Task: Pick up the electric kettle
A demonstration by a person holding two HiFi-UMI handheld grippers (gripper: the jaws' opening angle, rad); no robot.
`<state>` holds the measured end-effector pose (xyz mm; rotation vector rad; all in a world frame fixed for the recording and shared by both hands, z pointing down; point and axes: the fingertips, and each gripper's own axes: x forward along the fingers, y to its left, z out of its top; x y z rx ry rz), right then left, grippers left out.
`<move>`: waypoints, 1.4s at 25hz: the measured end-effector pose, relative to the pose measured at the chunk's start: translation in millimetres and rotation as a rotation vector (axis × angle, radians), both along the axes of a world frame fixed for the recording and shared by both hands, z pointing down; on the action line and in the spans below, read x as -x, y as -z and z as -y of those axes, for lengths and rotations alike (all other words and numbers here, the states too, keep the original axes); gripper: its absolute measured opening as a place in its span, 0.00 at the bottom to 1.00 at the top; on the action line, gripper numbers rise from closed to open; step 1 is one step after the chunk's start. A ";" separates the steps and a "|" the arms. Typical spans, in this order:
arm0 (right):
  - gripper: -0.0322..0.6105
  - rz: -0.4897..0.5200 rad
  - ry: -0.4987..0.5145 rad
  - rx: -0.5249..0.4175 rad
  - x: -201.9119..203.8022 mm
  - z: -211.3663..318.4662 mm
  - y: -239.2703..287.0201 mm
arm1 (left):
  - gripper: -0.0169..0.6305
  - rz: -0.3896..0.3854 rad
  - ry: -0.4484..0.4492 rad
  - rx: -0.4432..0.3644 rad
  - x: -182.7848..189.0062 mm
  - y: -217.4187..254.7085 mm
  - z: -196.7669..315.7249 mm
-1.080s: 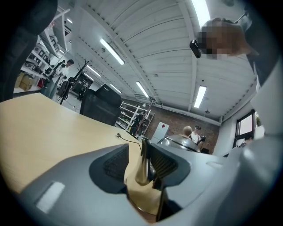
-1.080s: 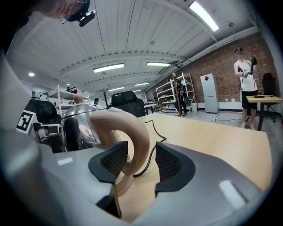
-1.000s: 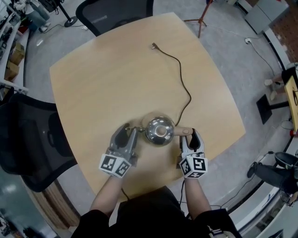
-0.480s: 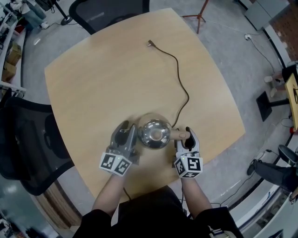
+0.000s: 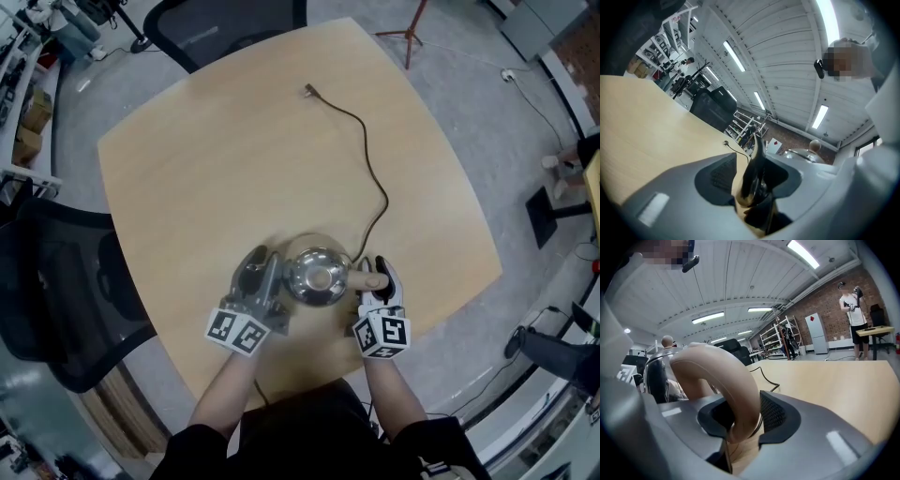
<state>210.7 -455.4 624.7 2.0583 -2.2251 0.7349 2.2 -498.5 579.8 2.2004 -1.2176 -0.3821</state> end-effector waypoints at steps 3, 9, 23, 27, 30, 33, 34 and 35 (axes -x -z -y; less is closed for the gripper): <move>0.15 0.024 0.006 -0.010 2.7 2.2 1.0 | 0.22 -0.032 0.003 0.005 -1.2 1.3 0.9; 0.15 0.022 -0.013 -0.020 1.7 5.3 2.8 | 0.17 -0.069 0.021 0.026 -2.3 0.8 4.0; 0.17 -0.013 -0.026 -0.131 7.7 -19.0 59.2 | 0.17 -0.104 0.007 -0.071 7.3 53.3 -26.2; 0.17 -0.029 -0.030 -0.131 18.8 -39.7 64.7 | 0.17 -0.108 0.007 -0.086 18.3 59.5 -44.0; 0.17 -0.039 -0.042 -0.137 24.2 -58.3 70.0 | 0.17 -0.115 -0.002 -0.093 23.8 63.0 -62.6; 0.17 -0.046 -0.043 -0.158 30.0 -81.3 77.8 | 0.17 -0.117 -0.012 -0.117 29.6 68.4 -87.1; 0.17 -0.046 -0.042 -0.167 33.4 -88.8 81.1 | 0.17 -0.115 -0.013 -0.126 32.8 73.1 -94.4; 0.17 -0.045 -0.042 -0.174 37.7 -95.7 84.6 | 0.17 -0.110 -0.014 -0.137 36.9 78.3 -100.8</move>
